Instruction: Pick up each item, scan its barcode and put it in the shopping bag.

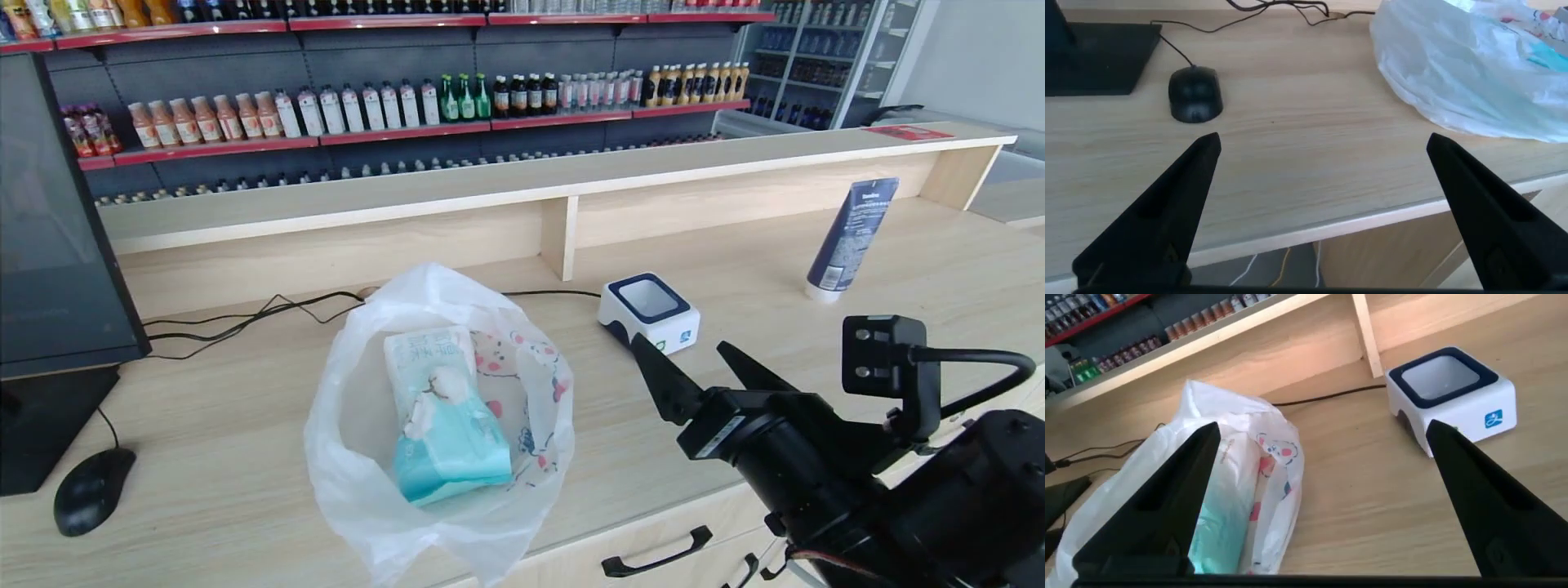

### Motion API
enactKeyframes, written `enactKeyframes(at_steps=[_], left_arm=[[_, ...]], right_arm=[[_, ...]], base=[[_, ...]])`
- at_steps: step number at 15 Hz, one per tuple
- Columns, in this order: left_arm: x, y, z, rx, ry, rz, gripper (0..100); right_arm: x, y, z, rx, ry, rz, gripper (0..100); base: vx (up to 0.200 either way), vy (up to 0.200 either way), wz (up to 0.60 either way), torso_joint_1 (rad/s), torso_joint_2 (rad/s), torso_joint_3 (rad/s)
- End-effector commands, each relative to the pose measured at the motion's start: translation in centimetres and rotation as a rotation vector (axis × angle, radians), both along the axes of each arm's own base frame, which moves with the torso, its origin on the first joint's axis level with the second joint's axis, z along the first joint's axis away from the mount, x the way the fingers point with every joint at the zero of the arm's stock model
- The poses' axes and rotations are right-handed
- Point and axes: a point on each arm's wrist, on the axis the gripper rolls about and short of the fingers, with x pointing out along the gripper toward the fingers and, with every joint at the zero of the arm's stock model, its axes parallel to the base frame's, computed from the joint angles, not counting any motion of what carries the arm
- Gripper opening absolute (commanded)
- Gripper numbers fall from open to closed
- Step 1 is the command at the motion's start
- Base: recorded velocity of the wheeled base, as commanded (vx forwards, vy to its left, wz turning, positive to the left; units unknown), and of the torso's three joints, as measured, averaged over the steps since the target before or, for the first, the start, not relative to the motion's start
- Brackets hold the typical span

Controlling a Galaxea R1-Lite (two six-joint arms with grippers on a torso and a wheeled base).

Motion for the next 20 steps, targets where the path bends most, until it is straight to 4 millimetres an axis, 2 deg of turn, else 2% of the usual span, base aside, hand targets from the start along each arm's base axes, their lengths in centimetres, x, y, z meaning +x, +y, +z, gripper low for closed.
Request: enactKeyframes(at_steps=[1,18,20], left_arm=[[0.0,0.0,0.0,-0.003,-0.002,0.002,100],[0.0,0.0,0.0,-0.004,0.002,0.002,100],[0.0,0.0,0.0,-0.004,0.002,0.002,100]], right_arm=[[-0.4,-0.5,0.3,0.005,-0.008,-0.001,100],[-0.5,-0.5,-0.7,-0.058,0.011,-0.004,100],[-0.4,-0.4,-1.0,-0.068,0.02,-0.005,100]], base=[[0.0,0.0,0.0,0.0,0.0,0.0],[0.0,-0.2,0.0,0.003,0.0,0.002],[0.0,-0.2,0.6,0.002,0.0,0.002]])
